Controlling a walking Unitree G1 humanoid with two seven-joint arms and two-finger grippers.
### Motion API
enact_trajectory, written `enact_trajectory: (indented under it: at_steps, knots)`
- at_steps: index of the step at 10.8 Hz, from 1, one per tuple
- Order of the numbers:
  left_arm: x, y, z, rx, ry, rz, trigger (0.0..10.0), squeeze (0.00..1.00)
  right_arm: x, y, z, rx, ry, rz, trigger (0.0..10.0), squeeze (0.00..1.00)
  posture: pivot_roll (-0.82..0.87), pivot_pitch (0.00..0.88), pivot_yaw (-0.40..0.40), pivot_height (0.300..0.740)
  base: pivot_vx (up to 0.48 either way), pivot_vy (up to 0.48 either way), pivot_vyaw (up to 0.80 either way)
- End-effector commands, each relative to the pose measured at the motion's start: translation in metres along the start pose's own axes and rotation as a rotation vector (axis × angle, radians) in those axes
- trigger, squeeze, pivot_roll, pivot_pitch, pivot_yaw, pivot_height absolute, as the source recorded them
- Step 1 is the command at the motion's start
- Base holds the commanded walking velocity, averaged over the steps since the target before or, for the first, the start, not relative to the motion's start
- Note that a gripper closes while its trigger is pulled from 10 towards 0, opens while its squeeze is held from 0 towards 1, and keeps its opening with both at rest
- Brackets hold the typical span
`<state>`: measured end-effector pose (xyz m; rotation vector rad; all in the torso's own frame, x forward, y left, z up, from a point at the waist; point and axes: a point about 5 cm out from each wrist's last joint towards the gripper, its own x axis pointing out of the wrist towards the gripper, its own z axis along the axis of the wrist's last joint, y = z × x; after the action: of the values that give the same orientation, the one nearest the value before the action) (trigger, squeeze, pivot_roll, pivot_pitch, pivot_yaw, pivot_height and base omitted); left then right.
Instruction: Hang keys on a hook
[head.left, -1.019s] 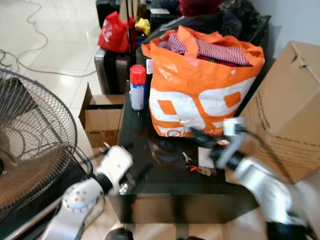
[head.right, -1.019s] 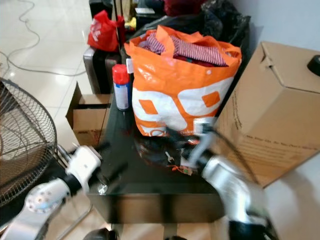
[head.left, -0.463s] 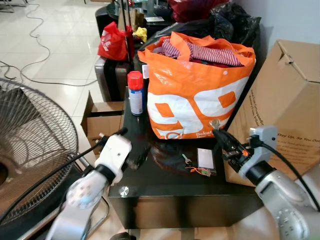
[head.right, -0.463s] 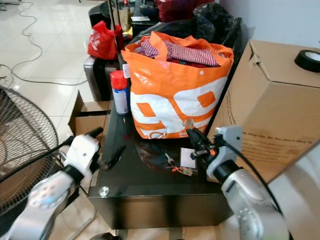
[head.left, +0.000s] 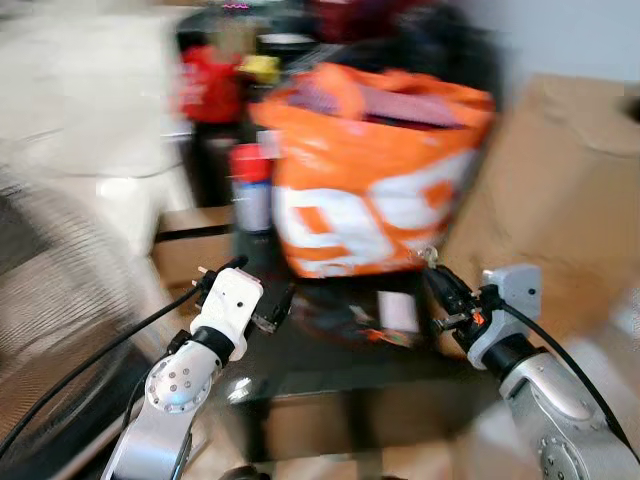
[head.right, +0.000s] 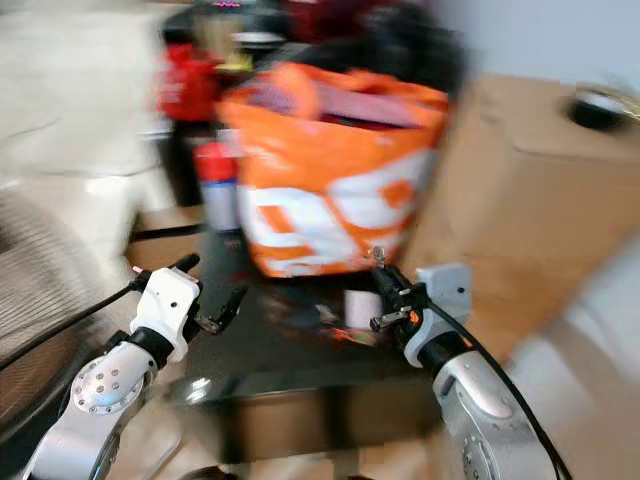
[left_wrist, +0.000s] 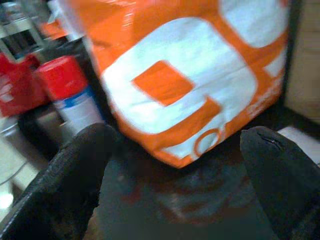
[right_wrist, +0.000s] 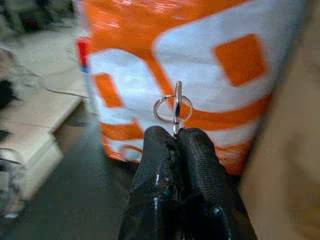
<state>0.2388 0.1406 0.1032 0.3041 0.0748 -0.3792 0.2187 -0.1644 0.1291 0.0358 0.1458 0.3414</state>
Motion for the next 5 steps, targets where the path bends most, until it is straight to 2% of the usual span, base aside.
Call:
enact_trajectory:
  at_steps: [1, 5]
  knots:
    - [0.0019, 0.0015, 0.0013, 0.005, -0.005, 0.017, 10.0, 0.00, 0.0008, -0.0020, 0.0044, -0.027, -0.013, -0.009, 10.0, 0.00, -0.04, 0.000, -0.008, 0.740, 0.000, 0.000, -0.49]
    - [0.0034, 0.0017, 0.0022, 0.010, -0.004, 0.026, 10.0, 0.00, 0.0085, -0.0022, 0.0017, -0.018, -0.003, -0.016, 10.0, 0.00, -0.03, 0.000, -0.020, 0.740, 0.000, 0.000, 0.00]
